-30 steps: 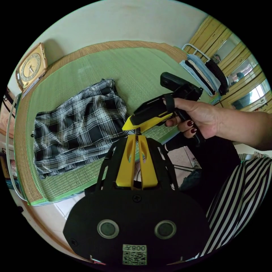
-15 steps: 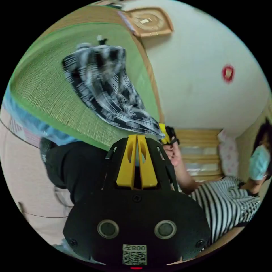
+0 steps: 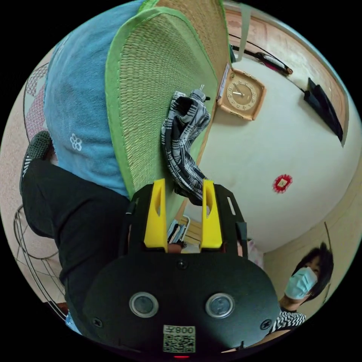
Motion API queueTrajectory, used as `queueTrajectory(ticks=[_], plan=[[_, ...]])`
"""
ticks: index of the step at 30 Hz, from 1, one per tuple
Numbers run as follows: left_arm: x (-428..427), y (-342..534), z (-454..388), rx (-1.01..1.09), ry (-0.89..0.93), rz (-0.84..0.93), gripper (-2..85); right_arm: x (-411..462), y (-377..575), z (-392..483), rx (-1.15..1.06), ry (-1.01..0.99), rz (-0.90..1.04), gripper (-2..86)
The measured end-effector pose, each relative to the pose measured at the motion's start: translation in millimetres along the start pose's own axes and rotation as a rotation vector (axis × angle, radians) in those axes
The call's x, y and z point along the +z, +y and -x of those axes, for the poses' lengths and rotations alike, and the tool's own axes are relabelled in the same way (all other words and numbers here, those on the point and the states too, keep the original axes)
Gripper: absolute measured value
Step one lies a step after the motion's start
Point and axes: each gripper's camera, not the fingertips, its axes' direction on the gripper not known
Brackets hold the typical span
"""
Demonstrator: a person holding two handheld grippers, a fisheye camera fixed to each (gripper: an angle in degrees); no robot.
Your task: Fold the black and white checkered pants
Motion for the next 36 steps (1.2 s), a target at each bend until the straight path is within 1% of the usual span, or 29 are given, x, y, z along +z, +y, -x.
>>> queueTrajectory(ticks=[6, 11, 14, 17, 20, 24, 29, 32, 36], plan=[[31.7, -13.4, -18.5, -0.034, -0.021, -0.048, 14.2, -27.3, 37.0, -9.3, 0.012, -0.015, -0.010, 0.7], [62.1, -18.7, -38.3, -0.034, -0.053, -0.102, 12.8, -53.6, 72.5, -18.9, 0.017, -0.019, -0.010, 0.6], [83.6, -13.8, -50.1, -0.032, -0.105, -0.106, 8.9, -76.3, 99.4, -28.6, 0.034, -0.021, -0.028, 0.6], [106.3, -2.0, -60.6, -0.024, -0.081, -0.092, 5.9, -100.0, 129.5, -39.4, 0.051, -0.022, -0.041, 0.6], [129.1, 15.7, -77.7, 0.009, -0.078, -0.086, 5.2, -123.7, 162.1, -51.8, 0.073, -0.017, -0.049, 0.6], [165.9, 49.5, -111.8, 0.072, -0.093, -0.056, 4.9, -159.9, 213.8, -68.0, 0.100, -0.062, -0.078, 0.7], [220.5, 97.6, -163.5, 0.170, -0.098, -0.005, 4.7, -210.5, 279.4, -76.6, 0.083, -0.128, -0.130, 0.6], [267.7, 129.6, -198.7, 0.233, -0.092, 0.043, 4.7, -250.1, 324.0, -80.8, 0.062, -0.175, -0.191, 0.5], [354.3, 179.1, -250.6, 0.321, -0.112, 0.136, 4.7, -314.2, 389.3, -85.2, 0.021, -0.219, -0.293, 0.6]])
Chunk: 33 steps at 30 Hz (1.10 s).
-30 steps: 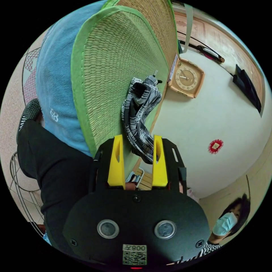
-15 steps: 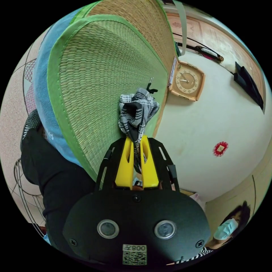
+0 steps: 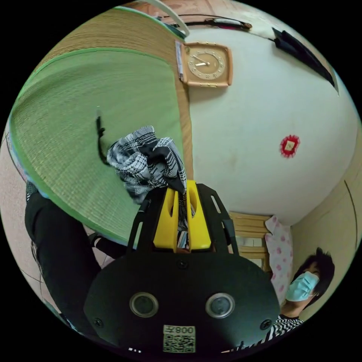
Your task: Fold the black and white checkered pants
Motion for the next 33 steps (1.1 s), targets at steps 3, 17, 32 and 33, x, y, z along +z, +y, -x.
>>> queueTrajectory(ticks=[3, 17, 32, 33], plan=[[74.0, 13.7, -53.9, 0.066, -0.009, 0.087, 4.6, -64.9, 29.2, 10.6, -0.046, -0.029, -0.086, 0.6], [560.2, 141.4, -361.5, 0.402, 0.153, 0.555, 4.5, -456.8, 158.1, 142.3, -0.409, 0.124, -0.620, 0.6], [995.6, 388.4, -467.7, 0.710, -0.156, 1.098, 4.7, -709.3, 371.1, 46.4, -0.149, 0.316, -1.008, 0.7], [1011.6, 398.1, -461.8, 0.707, -0.194, 1.113, 4.7, -710.3, 380.3, 23.5, -0.083, 0.307, -0.980, 0.8]])
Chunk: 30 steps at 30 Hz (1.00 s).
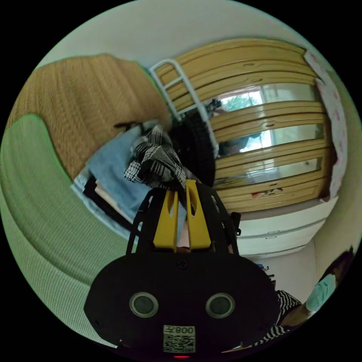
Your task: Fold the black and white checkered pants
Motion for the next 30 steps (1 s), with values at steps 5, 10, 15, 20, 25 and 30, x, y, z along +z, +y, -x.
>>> queueTrajectory(ticks=[5, 10, 15, 20, 25, 30], plan=[[36.5, -43.6, -12.2, -0.020, 0.045, -0.009, 4.9, -8.0, 22.0, -51.6, 0.094, -0.040, 0.062, 1.0], [69.5, -100.7, -62.9, 0.073, -0.033, 0.030, 5.3, -23.7, 18.3, -62.8, 0.094, -0.098, 0.026, 1.3], [91.5, -135.0, -102.9, 0.127, -0.139, 0.030, 6.0, -43.7, 19.3, -69.0, 0.115, -0.096, 0.018, 1.6], [97.9, -156.8, -133.1, 0.113, -0.205, -0.060, 6.1, -65.6, 30.4, -73.7, 0.162, -0.126, -0.057, 1.4], [89.2, -168.8, -179.6, 0.113, -0.328, -0.281, 2.2, -97.3, 35.3, -56.0, 0.150, -0.061, -0.203, 0.3], [125.2, -199.9, -232.2, 0.285, -0.317, -0.255, 0.5, -96.9, -16.5, 23.8, -0.099, 0.239, -0.228, 0.1]])
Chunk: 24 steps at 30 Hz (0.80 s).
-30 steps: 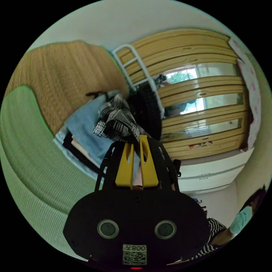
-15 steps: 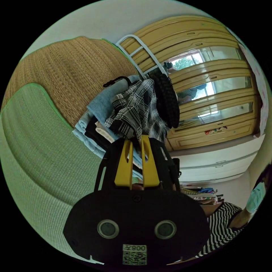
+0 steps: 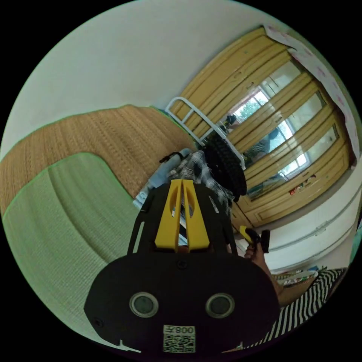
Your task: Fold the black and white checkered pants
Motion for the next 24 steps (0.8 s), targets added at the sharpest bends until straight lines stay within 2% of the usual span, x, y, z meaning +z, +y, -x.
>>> queueTrajectory(ticks=[4, 5, 6, 9, 11, 19, 22, 24], plan=[[58.2, -34.5, -36.1, 0.080, -0.079, 0.132, 0.2, 38.4, -45.4, 55.0, -0.196, 0.208, 0.074, 0.0], [66.2, -38.9, -38.8, 0.083, -0.099, 0.149, 0.2, 54.1, -57.0, 68.5, -0.242, 0.316, 0.094, 0.0], [80.7, -47.0, -43.2, 0.083, -0.164, 0.176, 0.1, 69.8, -66.2, 78.0, -0.266, 0.442, 0.101, 0.0], [102.0, -64.3, -52.1, 0.101, -0.200, 0.184, 0.1, 104.2, -78.4, 90.8, -0.306, 0.649, 0.159, 0.0], [111.8, -74.4, -58.0, 0.128, -0.230, 0.199, 0.1, 114.3, -78.0, 96.9, -0.327, 0.709, 0.148, 0.0], [127.4, -89.0, -82.1, 0.229, -0.260, 0.204, 0.1, 140.3, -76.0, 130.2, -0.298, 0.753, 0.148, 0.0], [119.3, -88.1, -86.9, 0.260, -0.236, 0.168, 0.1, 132.2, -69.8, 168.0, -0.353, 0.741, 0.066, 0.0], [116.1, -88.2, -88.1, 0.272, -0.233, 0.144, 0.1, 131.5, -63.0, 209.3, -0.460, 0.655, 0.008, 0.0]])
